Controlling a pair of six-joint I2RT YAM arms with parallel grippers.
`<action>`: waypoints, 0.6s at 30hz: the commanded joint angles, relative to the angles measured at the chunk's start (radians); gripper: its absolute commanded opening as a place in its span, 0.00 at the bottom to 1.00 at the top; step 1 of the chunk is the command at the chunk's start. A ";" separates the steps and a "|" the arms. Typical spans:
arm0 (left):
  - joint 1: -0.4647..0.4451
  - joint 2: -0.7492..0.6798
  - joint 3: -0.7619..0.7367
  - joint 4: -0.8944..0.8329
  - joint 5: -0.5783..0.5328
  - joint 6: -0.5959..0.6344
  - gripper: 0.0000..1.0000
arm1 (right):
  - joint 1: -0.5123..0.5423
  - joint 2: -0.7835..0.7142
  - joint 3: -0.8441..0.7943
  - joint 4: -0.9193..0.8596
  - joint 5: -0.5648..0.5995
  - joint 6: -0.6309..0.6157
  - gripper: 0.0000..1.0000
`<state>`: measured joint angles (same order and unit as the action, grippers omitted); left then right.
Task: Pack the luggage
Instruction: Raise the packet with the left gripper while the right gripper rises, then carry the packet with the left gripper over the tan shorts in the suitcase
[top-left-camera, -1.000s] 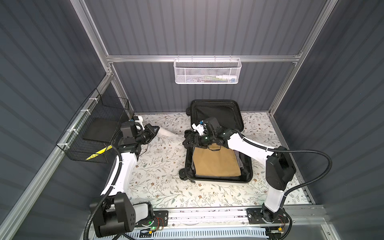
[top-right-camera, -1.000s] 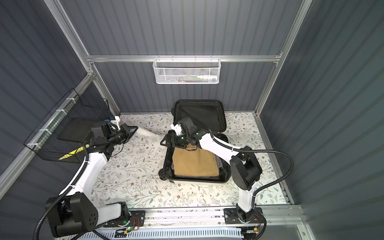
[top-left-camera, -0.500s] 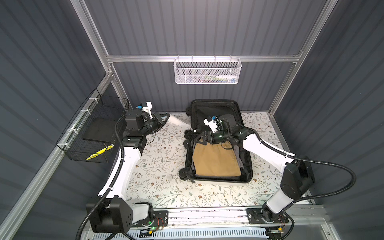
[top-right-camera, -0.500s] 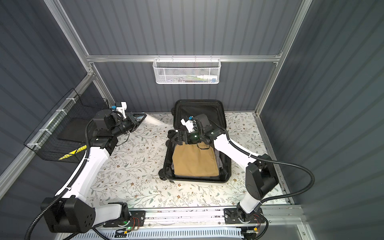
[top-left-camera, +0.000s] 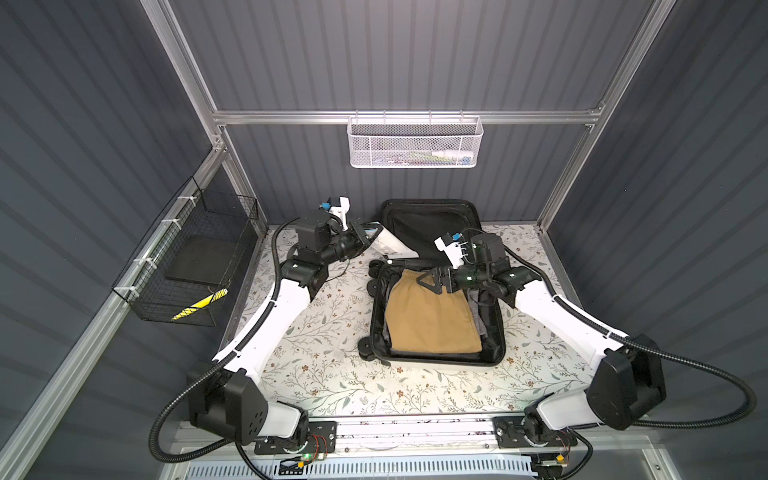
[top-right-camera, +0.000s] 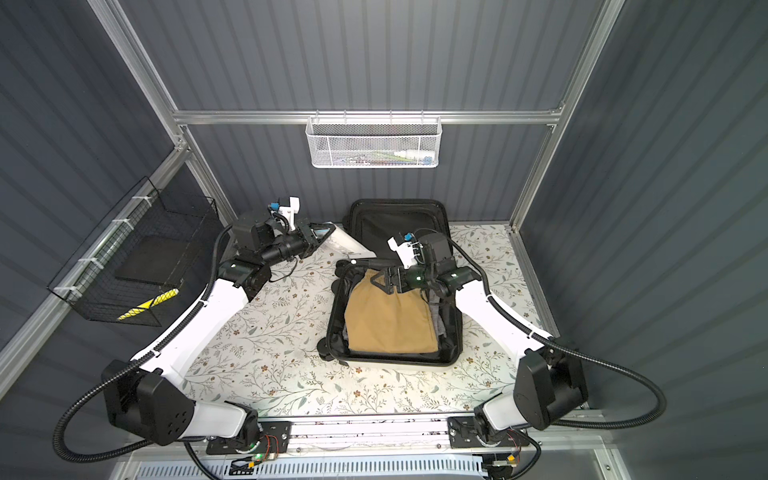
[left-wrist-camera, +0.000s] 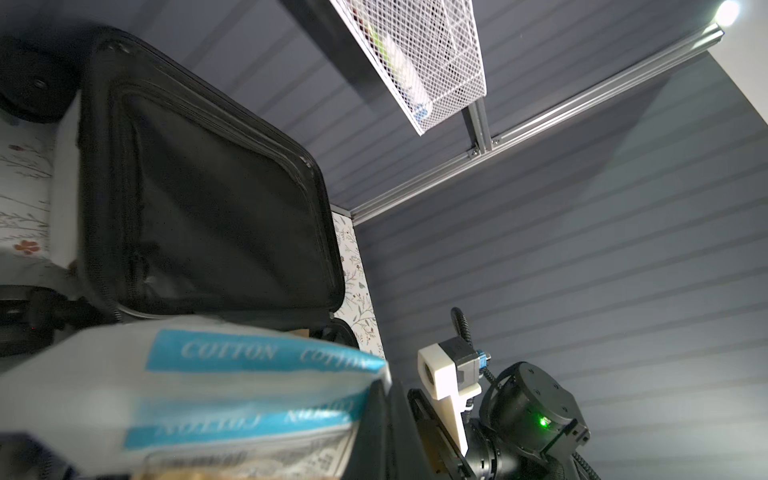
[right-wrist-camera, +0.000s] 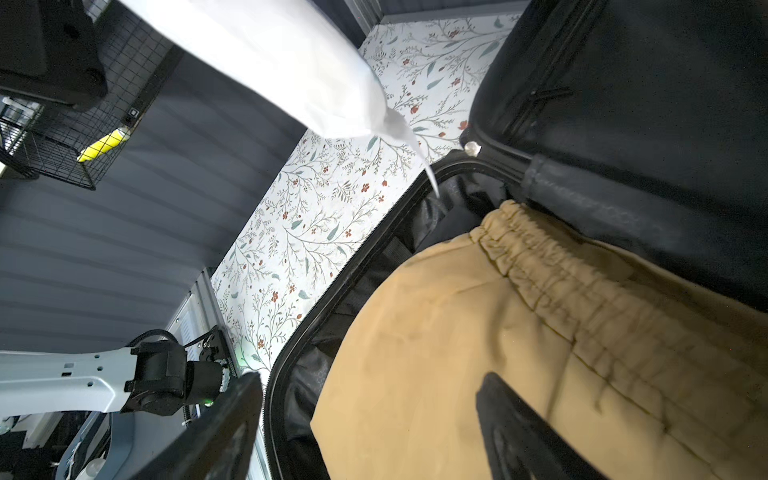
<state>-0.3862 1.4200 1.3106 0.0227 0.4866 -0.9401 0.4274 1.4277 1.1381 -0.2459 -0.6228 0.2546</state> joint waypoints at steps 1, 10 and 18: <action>-0.047 0.024 0.062 0.041 -0.028 -0.014 0.00 | -0.038 -0.042 -0.029 0.031 -0.031 -0.035 0.80; -0.157 0.092 0.155 0.049 -0.050 -0.020 0.00 | -0.152 -0.112 -0.069 0.020 -0.063 -0.050 0.73; -0.219 0.127 0.206 0.050 -0.058 -0.025 0.00 | -0.212 -0.127 -0.068 0.025 -0.121 -0.057 0.70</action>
<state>-0.5888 1.5242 1.4704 0.0486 0.4366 -0.9550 0.2218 1.3094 1.0672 -0.2310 -0.6975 0.2188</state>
